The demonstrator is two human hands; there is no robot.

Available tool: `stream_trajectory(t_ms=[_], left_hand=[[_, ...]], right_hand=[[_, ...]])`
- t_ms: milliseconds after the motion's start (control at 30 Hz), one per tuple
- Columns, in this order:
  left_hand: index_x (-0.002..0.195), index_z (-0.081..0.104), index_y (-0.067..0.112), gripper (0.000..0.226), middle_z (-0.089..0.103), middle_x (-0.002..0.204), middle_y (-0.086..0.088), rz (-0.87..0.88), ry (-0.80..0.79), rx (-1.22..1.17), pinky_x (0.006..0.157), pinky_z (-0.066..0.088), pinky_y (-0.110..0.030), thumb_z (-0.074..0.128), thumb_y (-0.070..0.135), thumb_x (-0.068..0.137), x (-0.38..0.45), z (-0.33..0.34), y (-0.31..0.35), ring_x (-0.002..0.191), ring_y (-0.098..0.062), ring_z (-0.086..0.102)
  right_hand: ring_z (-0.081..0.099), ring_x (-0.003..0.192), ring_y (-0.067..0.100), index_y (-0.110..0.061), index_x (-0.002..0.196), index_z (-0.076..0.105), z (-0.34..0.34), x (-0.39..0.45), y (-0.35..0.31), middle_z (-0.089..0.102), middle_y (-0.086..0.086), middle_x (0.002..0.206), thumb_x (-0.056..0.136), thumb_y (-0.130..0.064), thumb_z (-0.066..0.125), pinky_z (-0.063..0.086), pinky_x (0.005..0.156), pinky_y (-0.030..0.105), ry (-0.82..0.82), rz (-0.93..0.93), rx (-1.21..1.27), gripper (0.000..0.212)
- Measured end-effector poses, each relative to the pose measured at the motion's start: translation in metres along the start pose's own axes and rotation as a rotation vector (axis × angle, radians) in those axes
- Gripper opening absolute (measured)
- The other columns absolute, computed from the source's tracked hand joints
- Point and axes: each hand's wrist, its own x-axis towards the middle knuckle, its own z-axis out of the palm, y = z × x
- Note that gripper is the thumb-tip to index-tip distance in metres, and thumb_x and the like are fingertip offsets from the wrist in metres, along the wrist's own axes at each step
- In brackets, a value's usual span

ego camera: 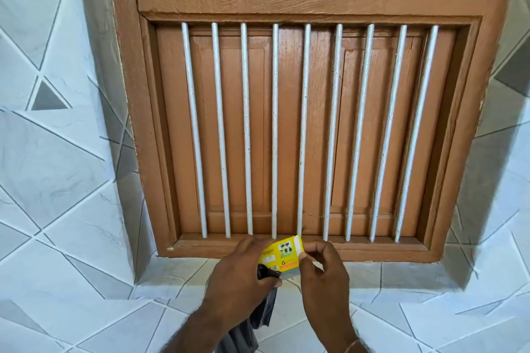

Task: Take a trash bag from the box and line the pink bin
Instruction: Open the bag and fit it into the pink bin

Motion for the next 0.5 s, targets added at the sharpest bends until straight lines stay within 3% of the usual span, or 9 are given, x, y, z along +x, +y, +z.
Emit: stream_trajectory(t_ms=[167, 367, 500], left_hand=[[0.136, 0.038, 0.043, 0.068, 0.045, 0.130, 0.023, 0.016, -0.002, 0.044, 0.089, 0.048, -0.021, 0.069, 0.055, 0.076, -0.0004, -0.0001, 0.0021, 0.111, -0.007, 0.057], [0.136, 0.040, 0.040, 0.067, 0.046, 0.130, 0.019, 0.031, -0.010, 0.061, 0.087, 0.046, -0.021, 0.067, 0.058, 0.077, 0.0039, -0.0003, 0.0067, 0.111, -0.009, 0.056], [0.134, 0.042, 0.041, 0.064, 0.049, 0.128, 0.017, -0.017, -0.019, 0.040, 0.084, 0.043, -0.017, 0.066, 0.059, 0.078, 0.0065, 0.0009, 0.0086, 0.109, -0.007, 0.056]], right_hand=[[0.061, 0.080, -0.002, -0.016, 0.082, 0.061, 0.0032, -0.0016, 0.0000, 0.067, 0.003, 0.084, 0.086, 0.005, 0.058, 0.047, 0.059, 0.004, 0.080, 0.034, 0.046, 0.022], [0.064, 0.092, 0.015, -0.016, 0.091, 0.065, 0.0065, -0.0060, 0.0073, 0.068, 0.003, 0.096, 0.090, -0.004, 0.060, 0.049, 0.069, 0.002, 0.075, 0.038, 0.049, 0.013], [0.063, 0.100, 0.009, -0.020, 0.100, 0.069, 0.0072, -0.0101, 0.0078, 0.068, -0.008, 0.105, 0.086, -0.008, 0.067, 0.049, 0.068, 0.002, 0.010, 0.113, 0.140, 0.019]])
